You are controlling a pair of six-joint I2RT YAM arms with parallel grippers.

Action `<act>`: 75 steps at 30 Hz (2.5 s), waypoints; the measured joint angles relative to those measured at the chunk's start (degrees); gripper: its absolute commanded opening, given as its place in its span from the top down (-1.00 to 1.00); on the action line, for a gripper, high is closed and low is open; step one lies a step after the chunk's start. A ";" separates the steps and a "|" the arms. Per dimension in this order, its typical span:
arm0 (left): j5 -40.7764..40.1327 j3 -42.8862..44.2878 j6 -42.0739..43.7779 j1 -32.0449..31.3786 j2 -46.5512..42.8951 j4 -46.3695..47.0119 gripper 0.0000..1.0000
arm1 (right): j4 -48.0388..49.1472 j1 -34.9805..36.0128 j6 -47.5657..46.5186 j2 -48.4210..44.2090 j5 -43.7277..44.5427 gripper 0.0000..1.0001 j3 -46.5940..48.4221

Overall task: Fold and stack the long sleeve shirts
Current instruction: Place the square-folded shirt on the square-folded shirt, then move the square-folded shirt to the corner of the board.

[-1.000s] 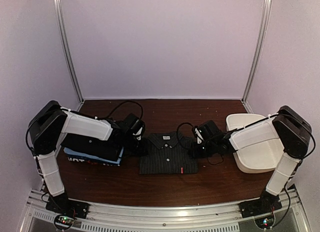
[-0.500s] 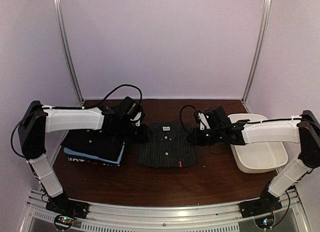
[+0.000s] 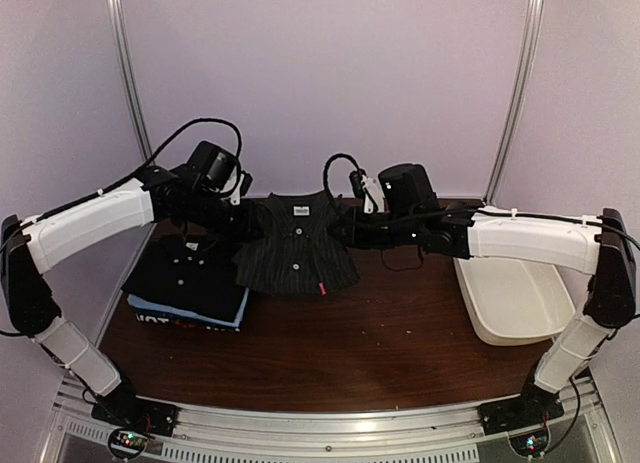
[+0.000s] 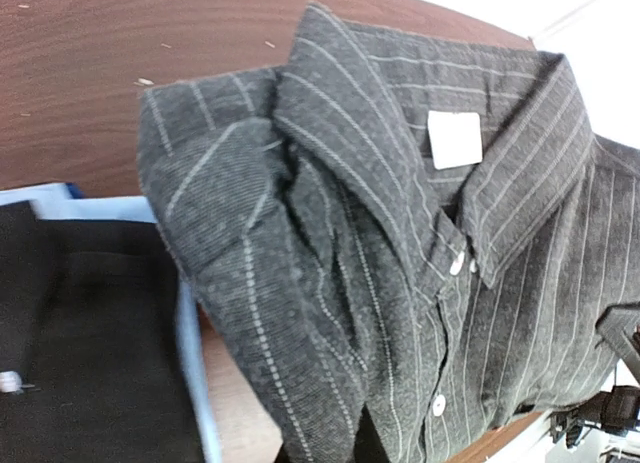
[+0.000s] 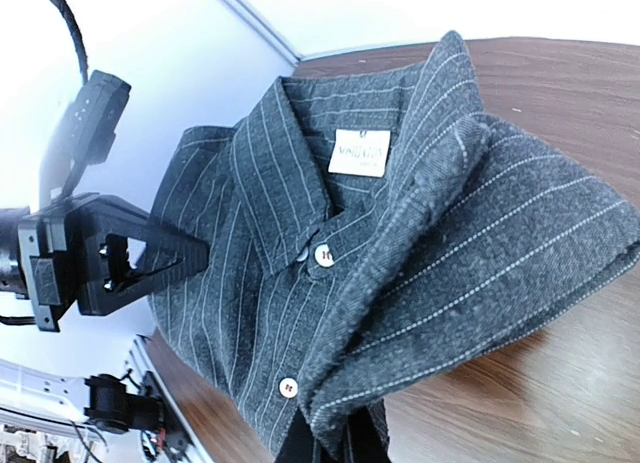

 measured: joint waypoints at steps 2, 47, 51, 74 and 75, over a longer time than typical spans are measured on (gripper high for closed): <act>0.11 -0.02 1.14 3.30 -2.43 -2.40 1.00 | 0.33 1.33 0.79 3.02 -0.15 1.00 3.93; -3.78 -12.87 19.58 43.69 -4.61 -9.51 -0.32 | 11.39 10.14 15.08 43.41 -7.30 0.18 35.10; -6.40 -10.58 19.63 44.11 -5.11 -9.75 -0.56 | 9.42 10.05 12.70 41.83 -7.06 -0.30 33.59; -7.30 -1.88 5.25 2.21 -6.82 -6.64 -0.84 | 5.16 5.53 0.66 2.03 12.31 -1.00 0.48; -7.21 -1.79 4.55 0.09 -4.98 -5.60 -0.85 | 5.05 5.38 0.55 0.09 13.68 -1.00 -1.20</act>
